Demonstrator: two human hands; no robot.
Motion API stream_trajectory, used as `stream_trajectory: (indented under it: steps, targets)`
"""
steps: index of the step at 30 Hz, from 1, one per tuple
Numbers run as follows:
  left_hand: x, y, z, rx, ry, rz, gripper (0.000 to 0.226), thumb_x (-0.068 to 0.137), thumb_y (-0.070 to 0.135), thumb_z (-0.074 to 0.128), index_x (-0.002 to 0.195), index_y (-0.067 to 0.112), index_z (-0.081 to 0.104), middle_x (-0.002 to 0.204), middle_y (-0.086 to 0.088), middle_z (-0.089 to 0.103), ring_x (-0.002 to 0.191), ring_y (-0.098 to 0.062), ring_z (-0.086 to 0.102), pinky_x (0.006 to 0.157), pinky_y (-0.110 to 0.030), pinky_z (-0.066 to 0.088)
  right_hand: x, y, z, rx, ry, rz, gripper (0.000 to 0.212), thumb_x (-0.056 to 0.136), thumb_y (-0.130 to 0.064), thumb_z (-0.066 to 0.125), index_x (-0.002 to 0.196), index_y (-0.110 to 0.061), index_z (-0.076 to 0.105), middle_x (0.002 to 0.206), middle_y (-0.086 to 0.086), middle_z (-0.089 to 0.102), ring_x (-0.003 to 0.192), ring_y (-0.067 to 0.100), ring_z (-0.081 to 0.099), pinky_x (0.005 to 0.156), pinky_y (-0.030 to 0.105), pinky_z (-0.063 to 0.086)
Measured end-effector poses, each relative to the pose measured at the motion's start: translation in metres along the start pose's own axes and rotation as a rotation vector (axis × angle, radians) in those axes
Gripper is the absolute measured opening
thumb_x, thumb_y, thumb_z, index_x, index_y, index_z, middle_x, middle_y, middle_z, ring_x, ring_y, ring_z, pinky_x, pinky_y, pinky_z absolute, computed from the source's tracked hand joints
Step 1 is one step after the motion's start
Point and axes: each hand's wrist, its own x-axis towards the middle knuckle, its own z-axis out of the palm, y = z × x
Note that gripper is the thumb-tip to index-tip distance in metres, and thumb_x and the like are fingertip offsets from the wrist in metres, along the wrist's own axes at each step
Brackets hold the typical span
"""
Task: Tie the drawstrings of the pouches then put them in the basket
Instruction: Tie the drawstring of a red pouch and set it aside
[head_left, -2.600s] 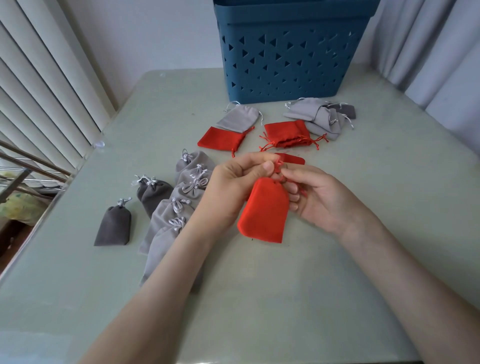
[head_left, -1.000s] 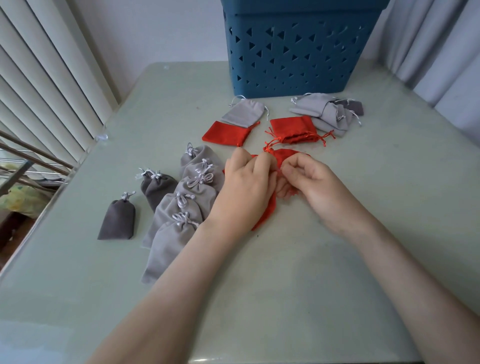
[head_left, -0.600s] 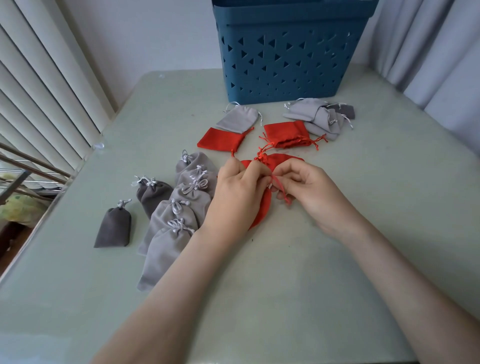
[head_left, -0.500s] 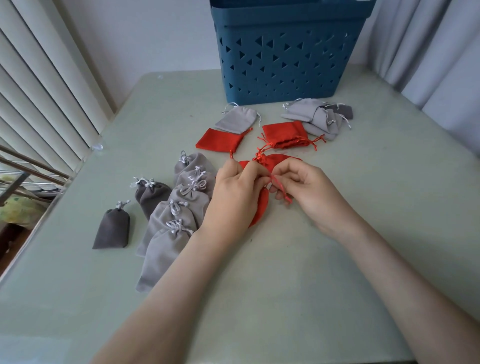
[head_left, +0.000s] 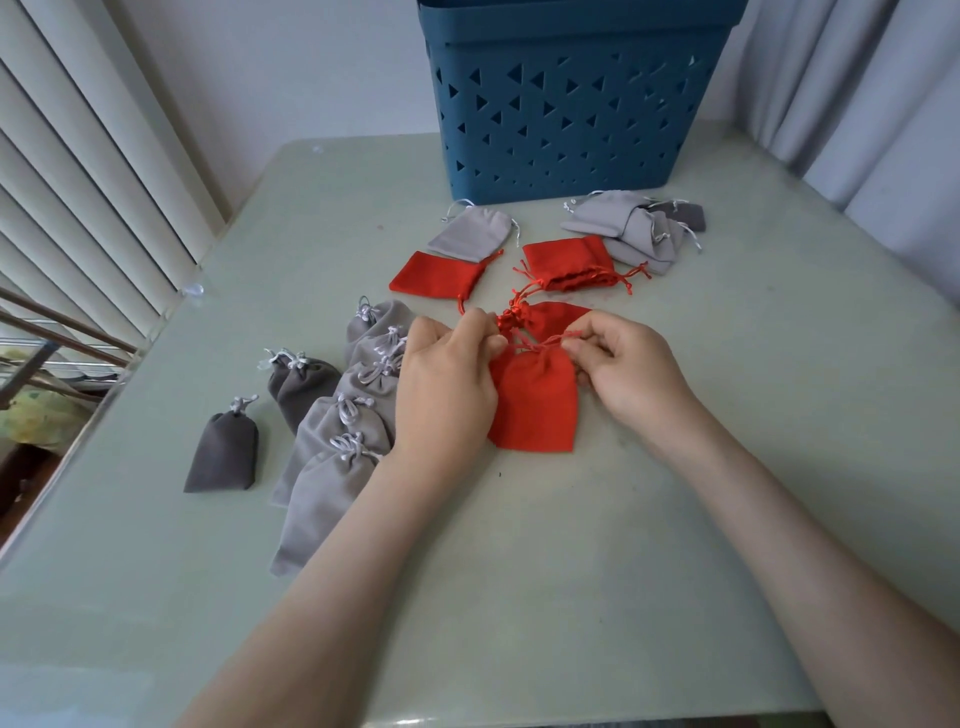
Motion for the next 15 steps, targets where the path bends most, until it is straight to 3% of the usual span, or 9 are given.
stream_trajectory:
  steps: [1, 3, 6, 8, 10, 12, 15]
  targets:
    - [0.000, 0.000, 0.000, -0.037, -0.046, -0.033, 0.021, 0.088, 0.016, 0.046, 0.078, 0.004, 0.060, 0.064, 0.003, 0.049, 0.073, -0.021, 0.043, 0.063, -0.024, 0.030, 0.001, 0.001, 0.000, -0.017, 0.015, 0.001, 0.020, 0.090, -0.010, 0.059, 0.075, -0.024, 0.059, 0.069, 0.000, 0.061, 0.064, 0.010, 0.053, 0.065, 0.023, 0.040]
    - [0.001, -0.004, 0.000, -0.106, -0.145, -0.060, 0.014, 0.086, 0.010, 0.049, 0.079, 0.006, 0.060, 0.090, -0.006, 0.068, 0.083, -0.025, 0.048, 0.071, -0.023, 0.030, 0.002, 0.002, -0.001, -0.052, 0.021, -0.003, 0.013, 0.089, -0.011, 0.061, 0.080, -0.020, 0.062, 0.075, 0.000, 0.063, 0.070, 0.011, 0.053, 0.065, 0.016, 0.038]
    - [0.000, -0.012, 0.001, 0.023, -0.254, -0.002, 0.024, 0.088, 0.024, 0.043, 0.079, 0.008, 0.057, 0.094, -0.008, 0.067, 0.083, -0.031, 0.052, 0.079, -0.034, 0.038, 0.004, 0.003, -0.006, -0.156, 0.002, -0.082, 0.013, 0.086, -0.010, 0.063, 0.094, -0.020, 0.064, 0.093, -0.005, 0.062, 0.088, 0.015, 0.055, 0.078, 0.014, 0.040]
    - [-0.004, -0.016, 0.005, 0.194, -0.318, 0.035, 0.037, 0.087, 0.035, 0.033, 0.081, 0.006, 0.056, 0.090, -0.012, 0.064, 0.080, -0.035, 0.054, 0.074, -0.044, 0.044, 0.006, 0.007, -0.007, -0.282, -0.015, -0.128, 0.033, 0.088, -0.015, 0.061, 0.119, -0.026, 0.058, 0.123, -0.006, 0.056, 0.115, 0.019, 0.047, 0.100, 0.034, 0.035]
    - [-0.006, -0.017, 0.007, 0.267, -0.356, 0.035, 0.040, 0.087, 0.036, 0.031, 0.083, 0.003, 0.053, 0.093, -0.018, 0.060, 0.082, -0.038, 0.055, 0.074, -0.047, 0.045, 0.007, 0.007, -0.004, -0.436, -0.069, -0.072, 0.050, 0.092, -0.025, 0.055, 0.139, -0.033, 0.040, 0.145, -0.008, 0.038, 0.132, 0.019, 0.032, 0.107, 0.041, 0.023]
    - [-0.006, -0.015, 0.008, 0.315, -0.405, 0.017, 0.034, 0.092, 0.032, 0.038, 0.090, 0.001, 0.051, 0.101, -0.021, 0.058, 0.092, -0.040, 0.054, 0.079, -0.046, 0.041, 0.008, 0.008, 0.001, -0.581, -0.122, -0.027, 0.056, 0.094, -0.031, 0.051, 0.146, -0.034, 0.028, 0.152, -0.009, 0.028, 0.137, 0.020, 0.025, 0.108, 0.039, 0.019]
    - [-0.005, -0.011, 0.008, 0.365, -0.434, -0.010, 0.030, 0.096, 0.030, 0.046, 0.105, 0.001, 0.049, 0.109, -0.020, 0.058, 0.103, -0.039, 0.052, 0.085, -0.042, 0.036, 0.006, 0.008, 0.005, -0.657, -0.106, -0.021, 0.053, 0.095, -0.032, 0.049, 0.144, -0.032, 0.030, 0.148, -0.006, 0.037, 0.134, 0.023, 0.029, 0.105, 0.038, 0.022]
